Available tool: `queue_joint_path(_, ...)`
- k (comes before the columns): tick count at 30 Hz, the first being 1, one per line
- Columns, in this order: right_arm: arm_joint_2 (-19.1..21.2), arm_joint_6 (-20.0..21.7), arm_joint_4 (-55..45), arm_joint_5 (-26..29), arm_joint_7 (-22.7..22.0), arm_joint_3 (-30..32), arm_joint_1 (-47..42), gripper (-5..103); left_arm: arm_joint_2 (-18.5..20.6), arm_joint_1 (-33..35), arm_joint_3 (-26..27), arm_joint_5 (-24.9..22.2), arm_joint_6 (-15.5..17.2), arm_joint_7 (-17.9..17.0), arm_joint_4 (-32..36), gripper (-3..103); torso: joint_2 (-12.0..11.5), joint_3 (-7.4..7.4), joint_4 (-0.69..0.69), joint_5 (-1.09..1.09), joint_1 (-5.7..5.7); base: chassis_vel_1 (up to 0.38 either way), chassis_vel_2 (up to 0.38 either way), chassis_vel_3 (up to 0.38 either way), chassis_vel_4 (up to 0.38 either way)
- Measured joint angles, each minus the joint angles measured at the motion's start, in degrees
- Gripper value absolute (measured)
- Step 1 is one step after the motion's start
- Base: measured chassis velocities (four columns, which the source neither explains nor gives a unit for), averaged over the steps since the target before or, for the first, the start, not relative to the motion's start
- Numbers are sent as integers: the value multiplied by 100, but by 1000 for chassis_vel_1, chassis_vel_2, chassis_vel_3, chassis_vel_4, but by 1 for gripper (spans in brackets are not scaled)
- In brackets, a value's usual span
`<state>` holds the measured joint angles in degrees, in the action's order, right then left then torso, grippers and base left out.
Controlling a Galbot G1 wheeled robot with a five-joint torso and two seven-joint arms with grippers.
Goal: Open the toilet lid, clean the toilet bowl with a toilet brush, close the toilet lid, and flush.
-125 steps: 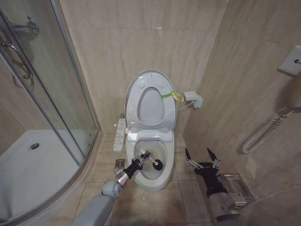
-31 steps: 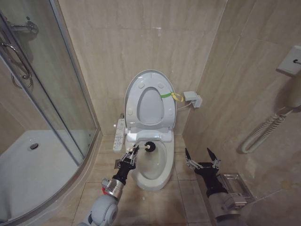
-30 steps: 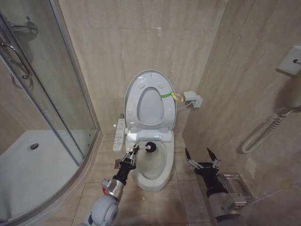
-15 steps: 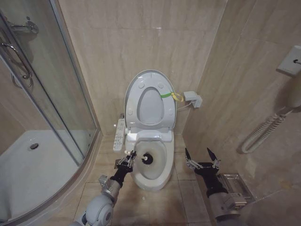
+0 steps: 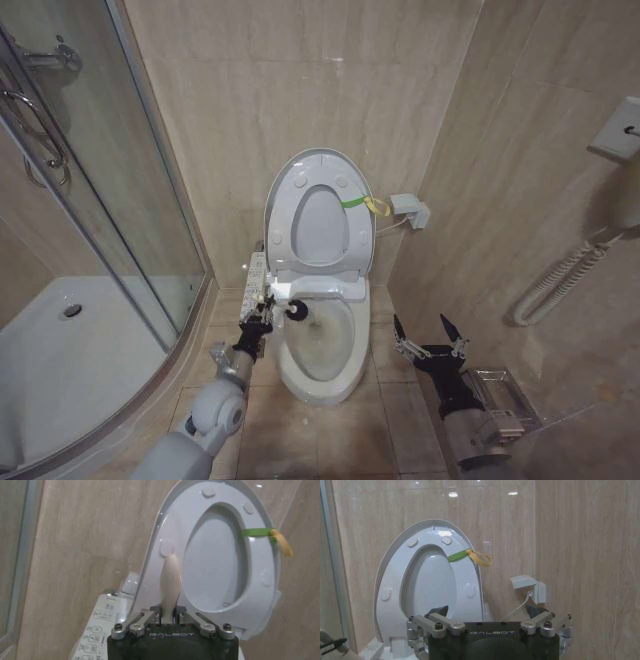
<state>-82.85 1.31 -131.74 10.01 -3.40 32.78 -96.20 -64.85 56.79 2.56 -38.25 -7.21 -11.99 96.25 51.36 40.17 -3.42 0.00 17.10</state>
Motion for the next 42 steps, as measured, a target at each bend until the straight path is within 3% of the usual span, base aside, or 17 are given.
queue_joint_path(6,0,0,0,0,0,0,0,100,-148,-317,12,74,-143,158,-458,17,0,0,-2,0,0,0,0,0,0)
queue_joint_path(12,0,0,0,0,0,0,0,100,-282,-696,12,145,-508,620,-1068,17,0,0,-1,0,0,0,0,0,0)
queue_joint_path(27,0,0,0,0,0,0,0,100,-412,-1070,-21,130,-809,1208,-1703,17,0,0,0,0,0,0,0,0,0)
queue_joint_path(30,0,0,0,0,0,0,0,100,-392,-1058,-21,72,-807,1252,-1666,17,0,0,-1,0,0,0,0,0,0)
queue_joint_path(42,0,0,0,0,0,0,0,100,65,-463,17,-409,-366,1106,-423,17,0,-1,0,1,0,0,0,0,0)
